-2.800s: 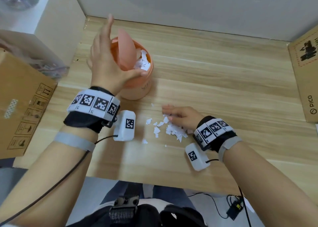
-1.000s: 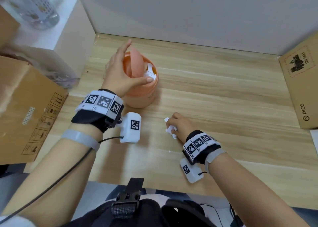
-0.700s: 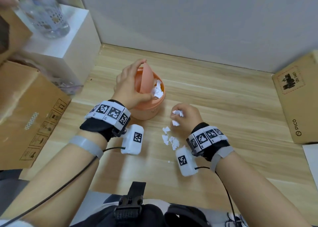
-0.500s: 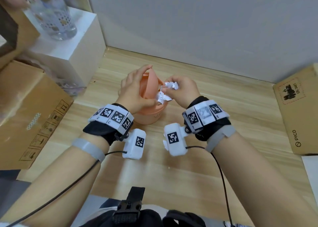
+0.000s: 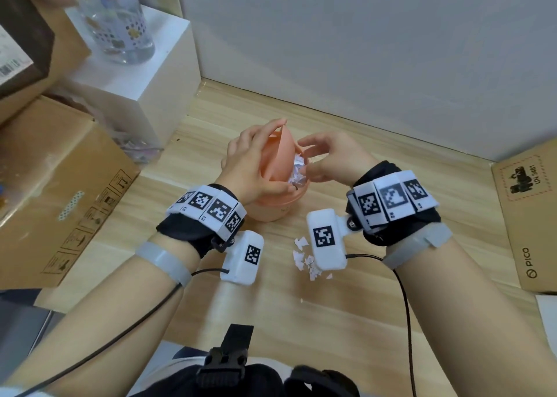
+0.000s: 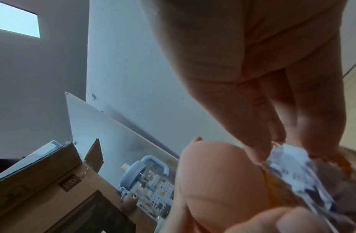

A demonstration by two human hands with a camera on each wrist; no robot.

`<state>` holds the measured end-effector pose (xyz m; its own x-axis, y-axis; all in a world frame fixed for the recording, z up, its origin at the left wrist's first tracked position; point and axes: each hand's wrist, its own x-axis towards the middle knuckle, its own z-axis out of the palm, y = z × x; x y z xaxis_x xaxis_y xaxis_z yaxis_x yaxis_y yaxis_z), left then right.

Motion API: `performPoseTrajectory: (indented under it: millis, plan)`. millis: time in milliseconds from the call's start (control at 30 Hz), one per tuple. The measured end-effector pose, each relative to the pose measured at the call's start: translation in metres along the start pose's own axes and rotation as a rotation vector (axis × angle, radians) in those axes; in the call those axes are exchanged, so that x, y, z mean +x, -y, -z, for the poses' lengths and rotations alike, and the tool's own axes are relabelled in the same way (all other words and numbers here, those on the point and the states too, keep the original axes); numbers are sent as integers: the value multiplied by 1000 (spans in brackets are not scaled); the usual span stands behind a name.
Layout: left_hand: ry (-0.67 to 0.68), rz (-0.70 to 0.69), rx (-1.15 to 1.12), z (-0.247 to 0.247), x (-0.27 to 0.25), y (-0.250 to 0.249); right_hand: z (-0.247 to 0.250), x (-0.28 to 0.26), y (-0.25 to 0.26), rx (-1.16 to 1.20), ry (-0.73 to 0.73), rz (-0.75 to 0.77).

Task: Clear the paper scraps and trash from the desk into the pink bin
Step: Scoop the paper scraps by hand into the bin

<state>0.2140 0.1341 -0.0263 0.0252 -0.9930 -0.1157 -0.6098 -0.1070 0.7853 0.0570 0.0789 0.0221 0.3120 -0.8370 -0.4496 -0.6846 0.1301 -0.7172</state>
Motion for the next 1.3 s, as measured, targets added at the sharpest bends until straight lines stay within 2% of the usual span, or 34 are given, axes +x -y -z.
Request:
performPoseTrajectory:
  millis: [133,167,200,267,333,467,533,667,767,900,1033,1100,1167,1233,1300]
  plan:
    - [-2,1,4,0,0,0,6,-9,-2,39,-80,49]
    - [-3,0,3,0,0,0,7,-11,-3,-62,-52,96]
    - [-3,0,3,0,0,0,5,-14,-4,-259,12,157]
    - [-1,-2,6,0,0,1,-2,-16,-8,-721,226,257]
    - [5,-7,1,1,0,2,-11,-14,-9,-1021,381,299]
    - [14,-7,8,0,0,2,-29,0,-6,-1239,436,355]
    - [19,-7,10,1,0,1,-34,6,-2,-1273,456,325]
    - [17,-4,1,2,0,0,-37,9,6,-1255,463,268]
    - [5,-3,-7,0,-1,0,-35,8,-4,-1180,403,346]
    - [-20,-2,-17,-1,-2,1,-20,-3,-27,-853,263,411]
    - [-36,-12,-12,-3,-1,2,-9,-26,-55,-478,4,516]
    - [-39,-12,-10,-4,-1,3,-8,-34,-77,-301,-59,458]
    - [-34,-13,-19,-4,0,3,-11,-39,-105,-154,-17,328]
    - [-35,-24,-19,-3,0,3,-22,-44,-134,-187,112,119]
    - [-35,-30,-18,-4,0,4,-39,-49,-164,-308,213,-20]
